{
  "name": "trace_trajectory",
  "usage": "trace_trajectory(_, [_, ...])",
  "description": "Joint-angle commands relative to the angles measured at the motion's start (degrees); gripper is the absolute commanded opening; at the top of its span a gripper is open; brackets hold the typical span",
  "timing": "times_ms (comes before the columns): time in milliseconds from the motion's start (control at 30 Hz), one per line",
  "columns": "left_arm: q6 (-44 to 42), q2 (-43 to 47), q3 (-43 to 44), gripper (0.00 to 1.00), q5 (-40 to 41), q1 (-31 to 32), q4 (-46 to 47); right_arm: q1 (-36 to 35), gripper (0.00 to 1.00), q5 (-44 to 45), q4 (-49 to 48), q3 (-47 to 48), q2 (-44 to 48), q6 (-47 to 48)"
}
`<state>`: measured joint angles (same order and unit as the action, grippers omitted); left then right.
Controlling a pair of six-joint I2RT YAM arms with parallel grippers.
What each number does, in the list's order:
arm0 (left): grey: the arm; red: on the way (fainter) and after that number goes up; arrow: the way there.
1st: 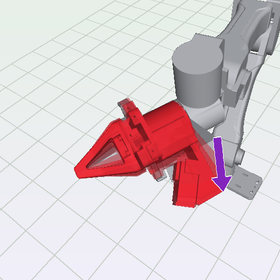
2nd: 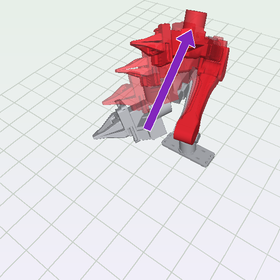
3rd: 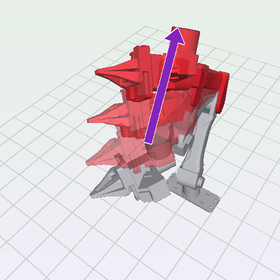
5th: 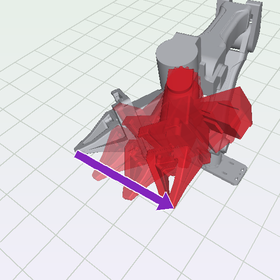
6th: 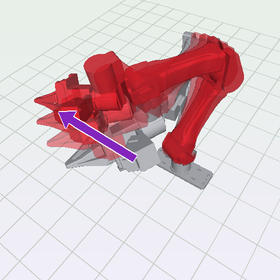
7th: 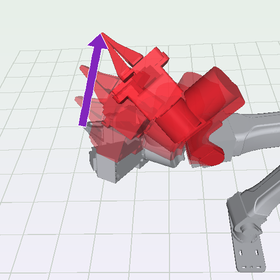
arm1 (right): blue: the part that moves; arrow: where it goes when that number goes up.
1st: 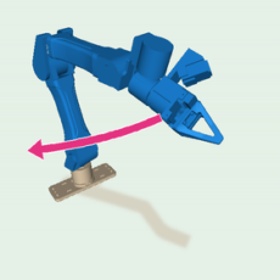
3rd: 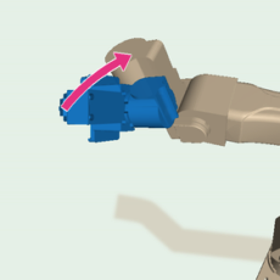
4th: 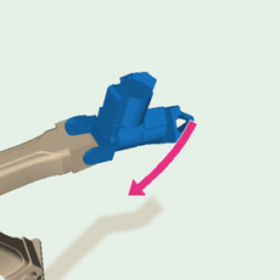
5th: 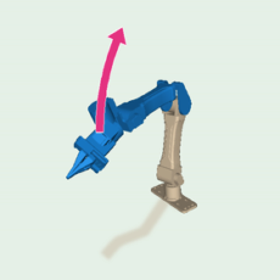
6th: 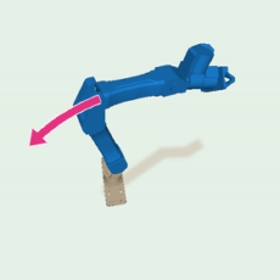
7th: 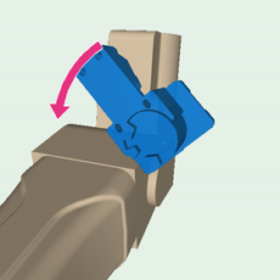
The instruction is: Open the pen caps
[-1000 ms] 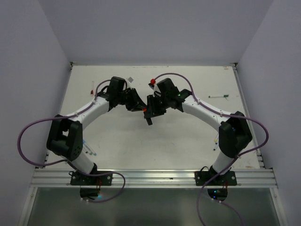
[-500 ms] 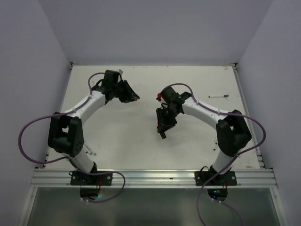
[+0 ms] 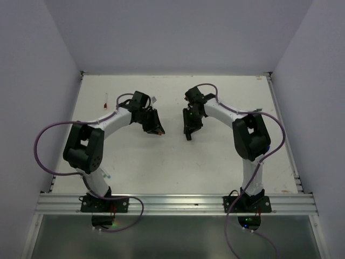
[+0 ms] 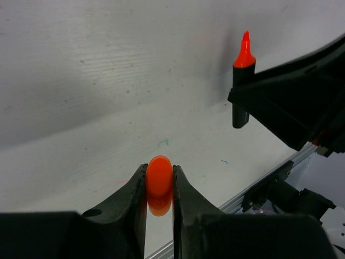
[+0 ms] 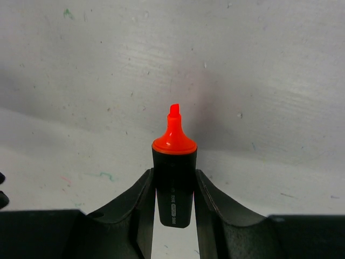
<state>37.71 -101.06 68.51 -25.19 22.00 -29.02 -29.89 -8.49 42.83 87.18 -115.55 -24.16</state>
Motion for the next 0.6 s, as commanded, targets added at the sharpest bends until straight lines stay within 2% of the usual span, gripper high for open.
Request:
trace_trajectory(0, [-3.1,-1.6,-2.0,0.00,-7.4,0.8,7.6,0.4,0.00,2.3,-3.1,3.1,-1.2,0.7])
trace_trajectory(133, [-2.9,-5.8,-3.5,0.00,-13.1,0.7,15.0,0.4,0.00,1.6,-7.2,1.3,-1.6,0.5])
trace_trajectory(233, [-3.5,-10.1,-2.6,0.00,-14.4,0.8,18.8,0.4,0.00,1.0,-10.6,-0.2,-2.1,0.3])
trace_trajectory(367, [-4.8,-12.7,-0.7,0.00,-14.5,0.8,20.0,0.4,0.00,0.7,-14.2,-1.7,-2.4,0.7])
trace_trajectory(567, [-6.6,-16.1,2.1,0.00,-10.8,0.7,16.6,0.4,0.00,0.2,-15.1,-2.8,-3.3,-0.2])
